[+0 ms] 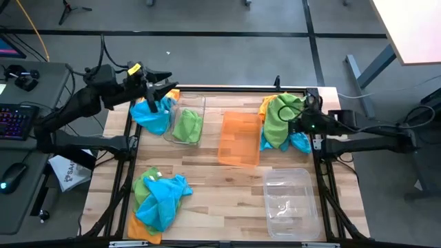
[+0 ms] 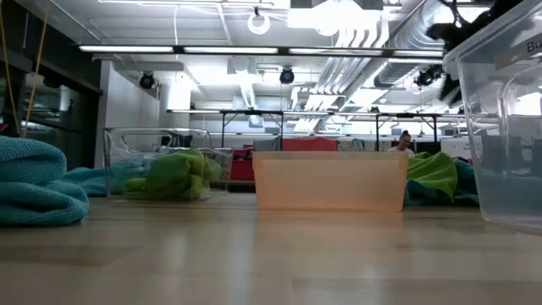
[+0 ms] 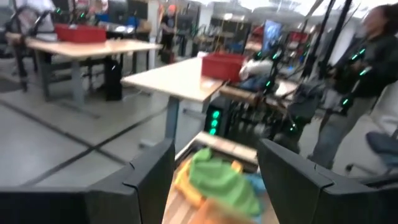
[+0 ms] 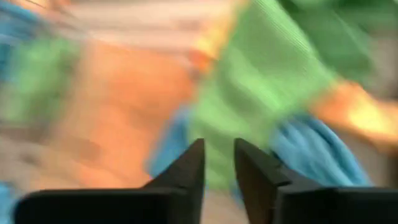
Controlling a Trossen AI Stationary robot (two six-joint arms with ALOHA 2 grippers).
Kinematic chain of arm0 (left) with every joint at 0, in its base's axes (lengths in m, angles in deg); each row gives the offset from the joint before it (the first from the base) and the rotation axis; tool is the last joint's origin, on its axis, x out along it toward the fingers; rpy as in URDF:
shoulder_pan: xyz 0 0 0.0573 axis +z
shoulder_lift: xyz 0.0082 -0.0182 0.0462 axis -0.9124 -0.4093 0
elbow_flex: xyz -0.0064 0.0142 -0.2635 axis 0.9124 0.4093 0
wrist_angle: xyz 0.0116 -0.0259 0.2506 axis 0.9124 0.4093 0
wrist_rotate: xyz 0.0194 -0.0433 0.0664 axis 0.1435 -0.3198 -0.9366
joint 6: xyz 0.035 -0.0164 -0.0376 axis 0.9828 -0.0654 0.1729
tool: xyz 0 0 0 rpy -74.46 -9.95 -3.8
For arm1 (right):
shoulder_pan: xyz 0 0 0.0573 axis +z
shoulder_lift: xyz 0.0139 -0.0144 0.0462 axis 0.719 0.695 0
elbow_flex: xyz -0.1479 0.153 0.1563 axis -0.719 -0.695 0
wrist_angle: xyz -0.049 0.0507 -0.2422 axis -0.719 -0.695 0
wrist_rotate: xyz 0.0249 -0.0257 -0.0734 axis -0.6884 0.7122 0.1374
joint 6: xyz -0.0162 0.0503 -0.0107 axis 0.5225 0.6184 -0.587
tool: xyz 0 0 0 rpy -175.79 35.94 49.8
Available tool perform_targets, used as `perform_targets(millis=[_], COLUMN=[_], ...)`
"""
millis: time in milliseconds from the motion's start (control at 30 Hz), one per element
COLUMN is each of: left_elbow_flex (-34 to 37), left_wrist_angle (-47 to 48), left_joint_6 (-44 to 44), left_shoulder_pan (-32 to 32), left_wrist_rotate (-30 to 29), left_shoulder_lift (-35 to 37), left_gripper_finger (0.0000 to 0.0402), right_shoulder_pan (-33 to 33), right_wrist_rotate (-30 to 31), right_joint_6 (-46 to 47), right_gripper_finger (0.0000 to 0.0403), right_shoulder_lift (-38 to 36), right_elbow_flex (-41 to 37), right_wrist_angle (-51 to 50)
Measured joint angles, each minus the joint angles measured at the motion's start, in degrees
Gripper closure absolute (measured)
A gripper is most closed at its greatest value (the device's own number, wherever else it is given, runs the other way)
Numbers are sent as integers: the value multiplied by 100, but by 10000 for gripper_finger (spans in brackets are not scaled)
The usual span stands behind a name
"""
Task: Sort microfiber towel by color & place in baskets
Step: Put the top green microfiber cloth into the transparent bin
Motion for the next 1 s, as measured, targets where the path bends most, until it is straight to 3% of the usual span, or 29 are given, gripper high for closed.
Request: perform_targets(millis=[133, 300, 433, 733, 800, 867, 1000], left_elbow_flex=[0, 0, 68, 157, 157, 157, 157], left_wrist_angle=[562, 989, 1028, 1207, 1205, 1216, 1208], left_joint_6=[189, 584, 900, 891, 837, 776, 639], left_shoulder_pan=[197, 411, 612, 823, 821, 821, 818], left_wrist_rotate=[-7, -253, -274, -270, -272, -272, -283], left_shoulder_lift=[247, 352, 343, 317, 328, 365, 517], left_gripper_finger=[186, 186, 186, 186, 186, 186, 186], right_shoulder_pan=[-112, -392, -888, -1820, -1980, -2108, -2173], right_wrist_rotate=[-335, -122, 145, -169, -223, -347, -318], right_joint_6=[980, 2064, 2382, 2475, 2199, 1802, 1168], right_gripper_finger=[232, 172, 158, 161, 175, 215, 366], right_shoulder_lift=[-47, -120, -15, 502, 603, 629, 558], right_elbow_flex=[-202, -1014, -1583, -2097, -2097, -2096, -1742], right_wrist_angle=[-386, 934, 1947, 3189, 3371, 3558, 3823])
